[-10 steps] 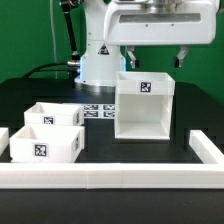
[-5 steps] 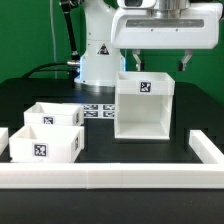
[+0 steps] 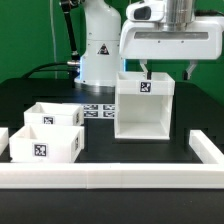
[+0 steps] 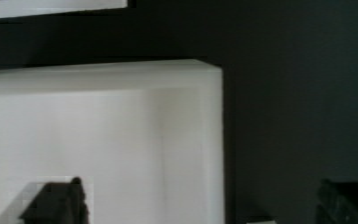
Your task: Assemble drawer
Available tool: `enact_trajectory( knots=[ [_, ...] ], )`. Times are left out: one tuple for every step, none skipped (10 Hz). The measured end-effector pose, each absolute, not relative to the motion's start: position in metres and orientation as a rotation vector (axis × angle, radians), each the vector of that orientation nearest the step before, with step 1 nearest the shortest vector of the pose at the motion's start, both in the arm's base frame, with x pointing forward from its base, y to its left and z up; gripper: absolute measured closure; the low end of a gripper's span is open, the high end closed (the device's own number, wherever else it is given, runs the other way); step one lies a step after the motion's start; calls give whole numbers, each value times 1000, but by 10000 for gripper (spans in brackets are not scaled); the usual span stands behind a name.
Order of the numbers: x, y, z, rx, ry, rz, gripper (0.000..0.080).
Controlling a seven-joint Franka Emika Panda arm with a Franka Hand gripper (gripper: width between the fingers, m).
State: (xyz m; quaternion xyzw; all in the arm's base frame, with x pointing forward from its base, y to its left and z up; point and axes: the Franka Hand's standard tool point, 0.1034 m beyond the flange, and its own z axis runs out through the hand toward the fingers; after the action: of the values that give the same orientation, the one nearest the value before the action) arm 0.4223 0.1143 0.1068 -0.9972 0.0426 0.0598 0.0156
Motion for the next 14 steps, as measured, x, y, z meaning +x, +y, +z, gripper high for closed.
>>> enact_trajectory(
  knots=[
    [422,114,105,-3102,125,188,150],
    [422,113,105,-3102,126,189,150],
    [422,113,105,-3102,125,187,150],
    [422,113,105,-3102,125,188,276],
    [422,113,105,-3102,125,188,411],
    [422,113,105,-3102,125,188,411],
    [422,113,105,-3102,125,188,619],
    [422,113,105,-3102,125,188,738],
    [422,113,105,-3102,125,188,764],
    [422,113,105,-3102,125,188,764],
    [422,113,105,-3102,125,188,764],
    [422,113,105,-3102,125,188,764],
    [422,113,105,-3102,125,188,764],
    [422,113,105,-3102,125,188,764]
  ],
)
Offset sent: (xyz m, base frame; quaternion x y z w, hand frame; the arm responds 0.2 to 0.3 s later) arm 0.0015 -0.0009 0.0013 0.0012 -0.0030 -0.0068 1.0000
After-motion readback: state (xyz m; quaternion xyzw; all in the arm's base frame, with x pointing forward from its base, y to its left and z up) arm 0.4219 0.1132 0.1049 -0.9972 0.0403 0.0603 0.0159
